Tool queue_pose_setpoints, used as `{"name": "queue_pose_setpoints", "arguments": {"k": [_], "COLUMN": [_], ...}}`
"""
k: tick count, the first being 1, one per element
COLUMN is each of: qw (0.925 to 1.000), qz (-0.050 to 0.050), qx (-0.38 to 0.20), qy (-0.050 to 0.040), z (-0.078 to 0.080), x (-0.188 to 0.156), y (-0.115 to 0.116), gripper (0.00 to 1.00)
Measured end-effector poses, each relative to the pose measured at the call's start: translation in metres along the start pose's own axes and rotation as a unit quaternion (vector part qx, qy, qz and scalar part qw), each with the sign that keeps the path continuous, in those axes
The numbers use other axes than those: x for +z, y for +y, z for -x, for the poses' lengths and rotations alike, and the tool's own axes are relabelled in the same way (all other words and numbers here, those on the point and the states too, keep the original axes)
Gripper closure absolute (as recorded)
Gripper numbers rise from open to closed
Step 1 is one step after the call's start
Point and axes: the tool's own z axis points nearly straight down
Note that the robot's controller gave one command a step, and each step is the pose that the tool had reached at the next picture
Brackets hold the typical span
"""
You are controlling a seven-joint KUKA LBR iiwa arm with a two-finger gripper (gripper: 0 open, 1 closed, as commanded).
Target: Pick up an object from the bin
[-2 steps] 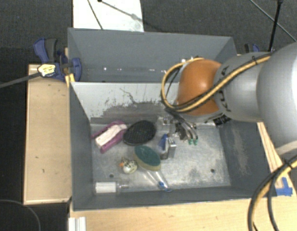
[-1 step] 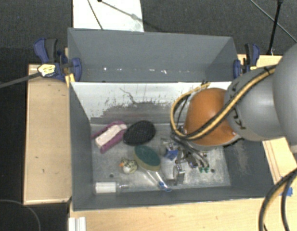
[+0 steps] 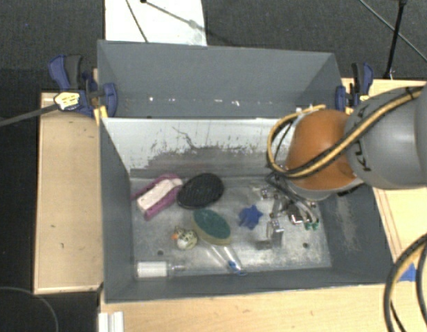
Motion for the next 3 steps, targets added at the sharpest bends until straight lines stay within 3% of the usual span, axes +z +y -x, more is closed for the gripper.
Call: {"name": "queue_pose_setpoints", "arguments": {"k": [1,2,3], "qw": [0.9998,0.9998,0.9999], "qz": [0.002,0.002,0.001], "qx": [0.017,0.018,0.011], "qy": [-0.0005,0.0,-0.0022], "z": [0.005,0.005,-0.012], "x": [0.0,0.0,-0.098], "y": [0.021,0.02,0.028], "gripper": [0.0,1.0,1.0]}}
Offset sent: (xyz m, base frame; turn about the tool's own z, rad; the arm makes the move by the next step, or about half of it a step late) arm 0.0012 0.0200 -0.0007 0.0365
